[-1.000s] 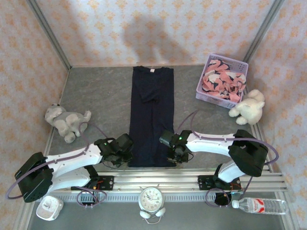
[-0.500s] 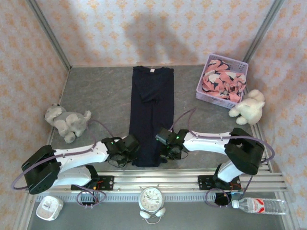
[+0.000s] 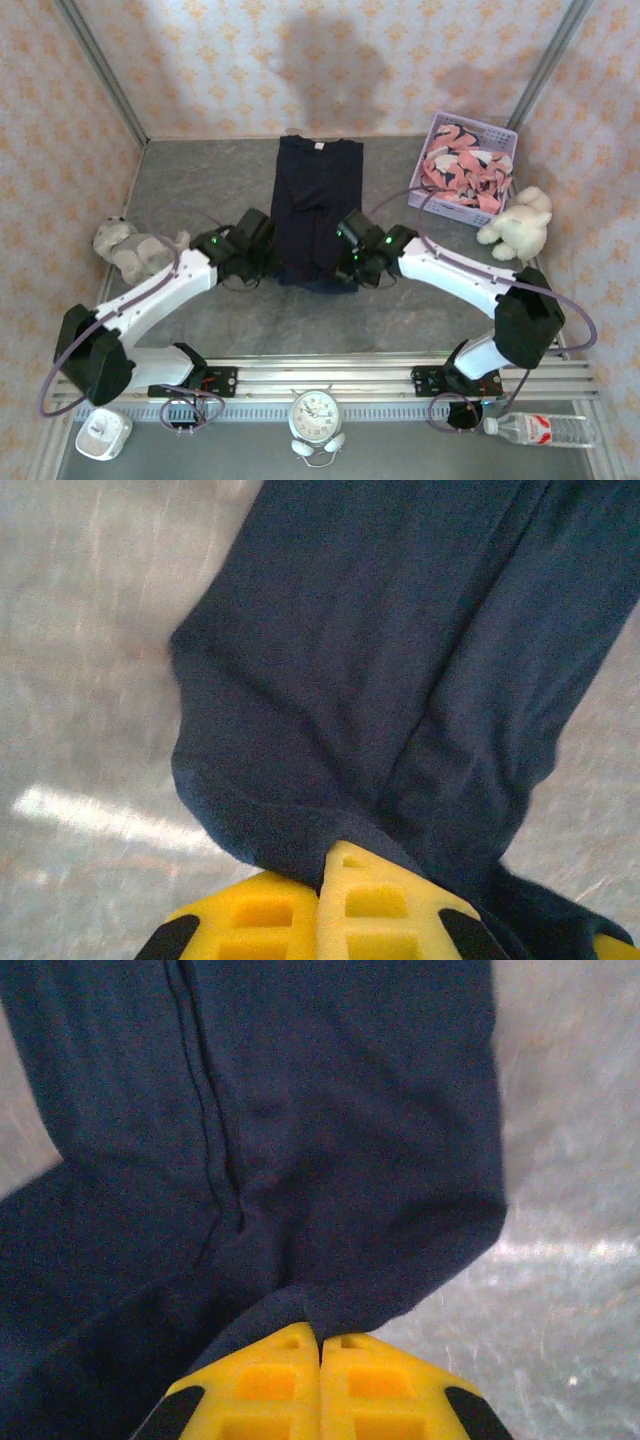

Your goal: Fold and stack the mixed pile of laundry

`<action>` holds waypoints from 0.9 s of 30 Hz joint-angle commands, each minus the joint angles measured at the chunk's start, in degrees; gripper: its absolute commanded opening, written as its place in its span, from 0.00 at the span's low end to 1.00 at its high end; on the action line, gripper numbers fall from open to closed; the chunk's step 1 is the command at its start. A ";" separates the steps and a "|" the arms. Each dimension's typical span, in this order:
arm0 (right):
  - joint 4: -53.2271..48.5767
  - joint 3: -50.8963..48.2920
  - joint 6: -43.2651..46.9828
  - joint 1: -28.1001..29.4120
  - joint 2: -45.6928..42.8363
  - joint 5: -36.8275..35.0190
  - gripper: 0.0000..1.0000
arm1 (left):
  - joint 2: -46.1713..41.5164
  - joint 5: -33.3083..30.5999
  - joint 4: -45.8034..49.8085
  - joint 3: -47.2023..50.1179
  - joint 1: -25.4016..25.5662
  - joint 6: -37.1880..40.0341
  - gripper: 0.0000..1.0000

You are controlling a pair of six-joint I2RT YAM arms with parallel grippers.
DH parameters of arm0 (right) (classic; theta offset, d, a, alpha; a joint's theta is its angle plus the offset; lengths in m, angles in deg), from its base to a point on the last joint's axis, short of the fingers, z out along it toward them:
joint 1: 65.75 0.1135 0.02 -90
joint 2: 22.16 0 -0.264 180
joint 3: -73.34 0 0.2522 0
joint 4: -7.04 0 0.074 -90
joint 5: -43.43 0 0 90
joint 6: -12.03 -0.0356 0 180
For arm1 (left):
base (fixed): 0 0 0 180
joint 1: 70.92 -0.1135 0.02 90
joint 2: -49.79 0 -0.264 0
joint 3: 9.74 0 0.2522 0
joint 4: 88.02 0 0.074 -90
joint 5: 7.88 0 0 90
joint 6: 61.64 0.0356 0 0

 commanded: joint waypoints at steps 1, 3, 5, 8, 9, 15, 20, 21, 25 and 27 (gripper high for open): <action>-2.84 5.57 4.15 -5.10 3.76 0.07 0.00 | 7.32 -0.79 2.03 -7.42 -3.66 7.02 0.00; -2.70 9.43 5.45 -8.27 7.02 1.52 0.00 | 12.44 -0.44 1.88 -12.65 -5.57 8.71 0.00; -3.02 13.54 6.52 -11.04 11.05 2.63 0.00 | 17.10 0.60 1.57 -17.16 -7.43 9.88 0.00; -3.36 20.11 7.38 -14.72 17.41 4.35 0.00 | 24.34 2.36 1.02 -24.30 -9.69 11.26 0.00; -3.33 22.35 7.43 -15.81 19.61 4.93 0.00 | 27.07 2.50 1.35 -27.23 -10.41 12.04 0.00; -5.13 36.07 7.65 -21.57 32.54 3.84 0.43 | 44.57 3.29 7.37 -46.75 -14.18 16.20 0.56; -3.34 41.46 9.32 -23.39 34.88 4.41 0.55 | 47.69 4.60 9.91 -53.10 -16.17 17.14 0.80; -4.07 41.50 10.36 -23.02 34.37 3.98 0.55 | 47.22 5.00 10.32 -52.74 -16.12 17.74 0.80; -6.35 35.79 12.30 -19.83 31.19 4.10 0.52 | 42.41 7.50 8.05 -44.78 -15.12 18.73 0.74; -5.74 30.75 12.32 -17.70 28.88 4.22 0.51 | 39.52 7.89 5.96 -39.05 -14.14 18.43 0.65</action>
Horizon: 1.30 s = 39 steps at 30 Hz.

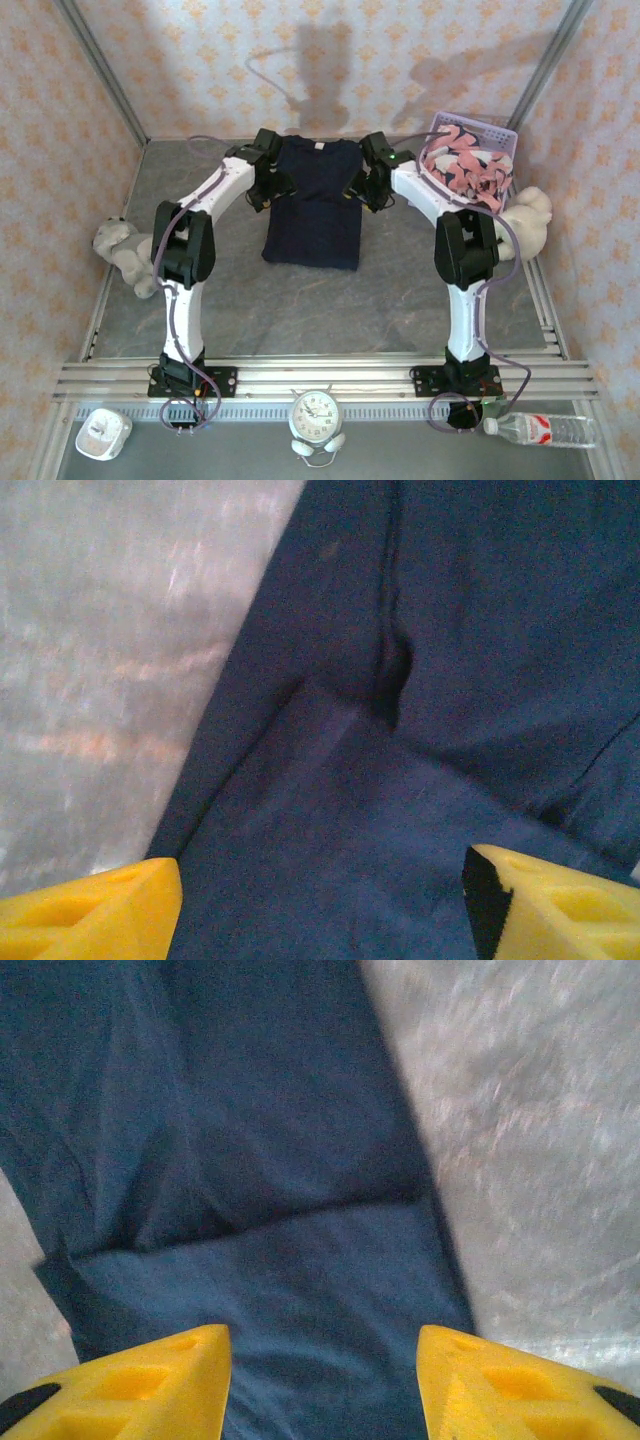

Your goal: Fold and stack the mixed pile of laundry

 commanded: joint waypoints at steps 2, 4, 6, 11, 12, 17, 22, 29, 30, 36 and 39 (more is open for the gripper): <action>-1.63 -10.15 1.13 5.68 -6.84 -0.12 0.50 | -8.41 2.34 -2.52 11.25 2.81 0.56 0.52; 0.91 -14.54 -0.62 7.35 -8.93 1.01 0.45 | -9.64 3.16 -5.66 16.28 3.88 -0.35 0.40; 3.59 -17.29 -2.45 8.33 -9.54 2.63 0.41 | -11.30 4.39 -8.18 19.39 4.56 -1.18 0.34; 4.88 -21.05 -6.13 8.51 -7.21 1.29 0.33 | -8.65 0.75 -7.54 23.89 4.30 -0.93 0.27; 4.52 -21.52 -5.99 8.46 -6.67 0.37 0.33 | -8.44 -0.53 -6.94 24.92 4.23 -0.42 0.27; 4.90 -24.12 -4.63 8.81 -6.96 -0.83 0.33 | -9.64 -1.90 -8.21 30.64 4.93 0.44 0.27; 4.13 -29.43 -3.67 9.69 -11.21 -1.94 0.33 | -15.03 -2.55 -9.24 37.63 8.95 -2.14 0.27; 5.27 -40.98 -4.59 12.53 -20.66 -1.99 0.36 | -27.90 -3.59 -11.26 52.55 16.73 -11.44 0.28; 5.66 -42.70 -4.96 12.87 -22.38 -1.54 0.40 | -30.00 -3.89 -11.13 54.09 17.50 -12.52 0.30; 7.11 -47.89 -6.77 13.95 -29.28 0.61 0.56 | -41.51 -8.09 -8.05 58.28 17.93 -16.89 0.60; 7.77 -49.05 -7.88 15.49 -31.16 0.83 0.58 | -44.55 -8.73 -7.37 59.12 17.90 -17.95 0.66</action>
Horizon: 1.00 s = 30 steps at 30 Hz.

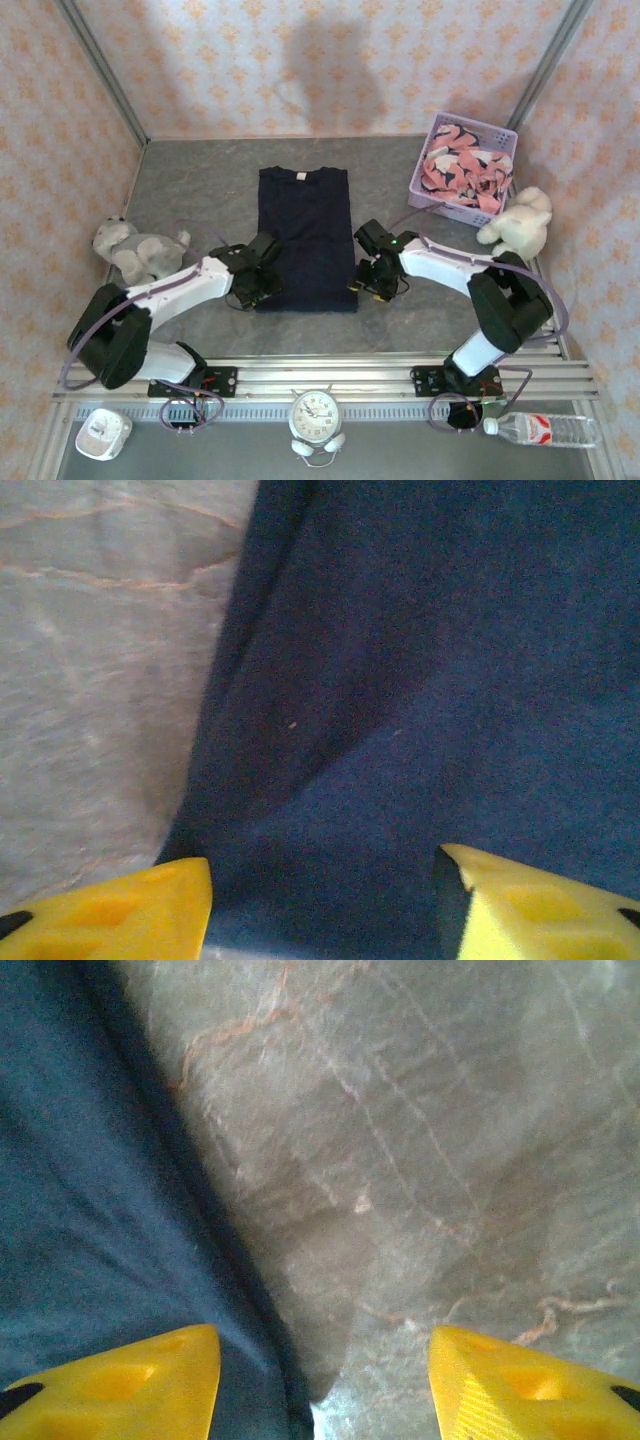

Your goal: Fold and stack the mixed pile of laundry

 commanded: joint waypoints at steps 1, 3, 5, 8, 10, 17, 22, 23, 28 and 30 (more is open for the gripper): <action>1.33 -1.18 -2.32 2.05 -2.69 0.21 0.58 | -2.81 -4.01 2.85 1.32 -0.20 -3.26 0.67; 2.57 -1.32 -3.92 3.88 -3.00 0.54 0.58 | -3.76 -3.88 3.17 2.03 -0.22 -3.80 0.68; 3.96 -1.32 -5.60 6.12 -2.88 0.49 0.59 | -4.91 -4.04 3.40 3.10 -0.12 -4.47 0.68; 5.40 -2.09 -8.72 7.58 -1.75 -1.11 0.58 | -6.74 -4.08 2.68 5.56 -0.23 -5.72 0.68; 7.27 -2.93 -9.92 7.59 -0.86 -2.01 0.58 | -7.54 -3.76 2.16 7.00 -0.24 -6.26 0.67; 10.40 0.79 -10.22 7.59 5.93 -2.25 0.43 | -6.99 -2.83 -1.30 9.96 -0.23 -7.33 0.58; 9.12 2.97 -9.06 7.59 7.69 -3.04 0.14 | -4.80 -1.78 -4.25 9.90 -0.23 -7.99 0.50; 9.12 3.00 -8.88 7.59 7.81 -2.92 0.11 | -4.33 -1.60 -4.87 9.72 -0.18 -8.06 0.49; 8.52 3.24 -7.79 7.57 7.87 -2.94 0.06 | -1.43 -0.92 -6.95 8.23 -0.19 -7.64 0.39; 7.78 3.59 -7.27 7.59 7.80 -3.23 0.05 | 0.26 -0.77 -6.59 7.02 -0.23 -6.48 0.31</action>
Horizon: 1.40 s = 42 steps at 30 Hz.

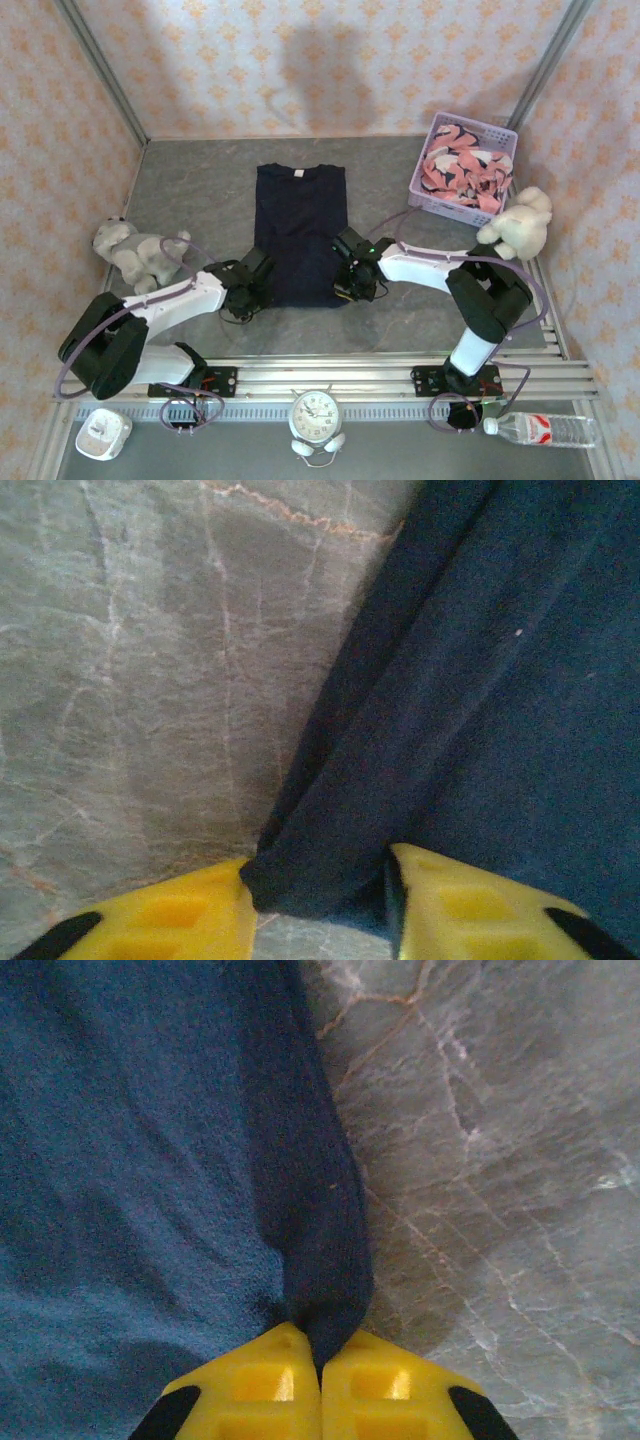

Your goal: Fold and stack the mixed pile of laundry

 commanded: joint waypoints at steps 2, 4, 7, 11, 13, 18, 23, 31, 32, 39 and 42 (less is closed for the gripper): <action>-1.39 1.37 1.98 0.18 1.05 -3.12 0.04 | 3.31 -0.79 1.10 -3.53 -0.23 2.07 0.23; -2.15 1.46 2.53 0.20 0.63 -3.61 0.04 | 3.69 -2.40 2.87 -4.14 -0.22 3.37 0.23; -3.01 1.57 3.45 0.18 0.17 -3.92 0.03 | 3.36 -4.30 3.83 -3.48 -1.11 4.63 0.23; -4.56 2.17 5.00 0.18 0.20 -4.05 0.01 | 3.54 -2.79 1.65 -1.56 -3.83 6.48 0.11; -5.94 2.60 5.96 0.35 -0.07 -4.51 0.01 | 3.00 -2.47 2.39 -1.99 -4.09 7.89 0.00; -11.62 3.28 8.23 2.10 -2.25 -5.57 0.00 | -4.31 -2.46 9.33 -2.16 -3.08 9.35 0.00; -14.13 0.76 5.54 7.73 -6.46 -3.37 0.00 | -16.77 -1.67 17.87 0.89 0.49 4.89 0.00; -21.29 3.15 -0.76 12.19 -17.78 -5.63 0.01 | -31.96 -5.82 27.71 -3.49 1.98 -2.61 0.00; -21.78 4.23 -0.73 11.76 -18.62 -5.81 0.01 | -31.62 -6.98 27.78 -5.58 1.98 -2.17 0.00; -23.60 14.42 3.82 5.51 -16.26 -4.55 0.02 | -17.89 -9.66 27.06 -22.45 -1.59 7.12 0.00; -23.44 18.83 6.03 1.78 -13.01 -3.51 0.02 | -13.42 -9.25 24.00 -27.75 -5.97 10.70 0.00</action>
